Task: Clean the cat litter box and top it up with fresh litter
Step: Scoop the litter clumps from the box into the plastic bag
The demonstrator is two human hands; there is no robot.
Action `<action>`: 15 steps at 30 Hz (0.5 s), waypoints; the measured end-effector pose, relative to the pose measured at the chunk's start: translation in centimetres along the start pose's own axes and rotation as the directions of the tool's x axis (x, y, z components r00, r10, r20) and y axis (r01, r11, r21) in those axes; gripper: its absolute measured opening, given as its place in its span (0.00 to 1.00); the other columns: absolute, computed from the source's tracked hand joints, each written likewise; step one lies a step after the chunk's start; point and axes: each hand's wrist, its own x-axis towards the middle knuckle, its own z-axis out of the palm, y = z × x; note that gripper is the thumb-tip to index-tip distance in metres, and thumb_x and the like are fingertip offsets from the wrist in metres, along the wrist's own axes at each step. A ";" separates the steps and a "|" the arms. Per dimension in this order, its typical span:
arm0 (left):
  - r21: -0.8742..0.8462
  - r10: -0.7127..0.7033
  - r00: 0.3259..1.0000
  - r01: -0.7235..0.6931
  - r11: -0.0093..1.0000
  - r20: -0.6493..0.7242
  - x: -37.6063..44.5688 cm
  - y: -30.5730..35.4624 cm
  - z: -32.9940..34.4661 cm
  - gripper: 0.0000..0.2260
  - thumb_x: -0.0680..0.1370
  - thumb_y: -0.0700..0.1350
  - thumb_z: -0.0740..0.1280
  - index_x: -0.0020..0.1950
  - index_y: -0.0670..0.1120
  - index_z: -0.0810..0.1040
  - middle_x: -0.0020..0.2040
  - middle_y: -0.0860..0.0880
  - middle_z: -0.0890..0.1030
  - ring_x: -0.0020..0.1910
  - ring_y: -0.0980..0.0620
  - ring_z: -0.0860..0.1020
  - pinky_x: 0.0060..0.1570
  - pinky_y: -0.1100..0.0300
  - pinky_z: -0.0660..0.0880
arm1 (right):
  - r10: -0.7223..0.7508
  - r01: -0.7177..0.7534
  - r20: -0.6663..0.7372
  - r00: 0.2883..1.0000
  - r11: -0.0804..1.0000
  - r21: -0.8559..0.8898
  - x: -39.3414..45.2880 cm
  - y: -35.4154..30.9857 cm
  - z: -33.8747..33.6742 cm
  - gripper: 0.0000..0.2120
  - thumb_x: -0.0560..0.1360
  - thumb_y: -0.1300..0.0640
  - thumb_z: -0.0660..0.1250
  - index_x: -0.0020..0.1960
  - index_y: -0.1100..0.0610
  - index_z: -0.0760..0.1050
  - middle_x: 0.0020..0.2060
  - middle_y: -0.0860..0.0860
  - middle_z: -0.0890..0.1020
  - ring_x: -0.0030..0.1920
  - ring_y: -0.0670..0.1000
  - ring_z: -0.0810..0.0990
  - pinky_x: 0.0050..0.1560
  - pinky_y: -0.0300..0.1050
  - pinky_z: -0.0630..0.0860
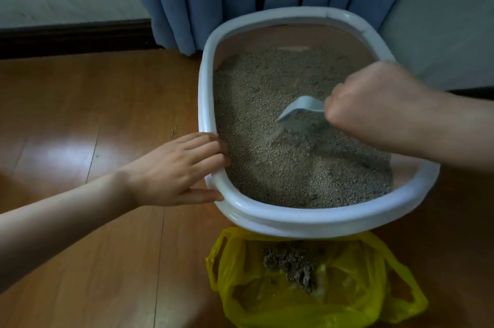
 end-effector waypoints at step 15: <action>0.005 -0.023 1.000 0.023 1.000 0.012 -0.3 0.1 0.3 0.24 0.82 0.61 0.57 0.53 0.40 0.78 0.52 0.43 0.77 0.56 0.40 0.76 0.66 0.53 0.68 | 0.051 -0.229 0.225 0.973 0.329 0.916 0.6 -7.1 8.1 0.15 0.77 0.46 0.65 0.36 0.52 0.82 0.23 0.47 0.72 0.25 0.48 0.66 0.30 0.47 0.63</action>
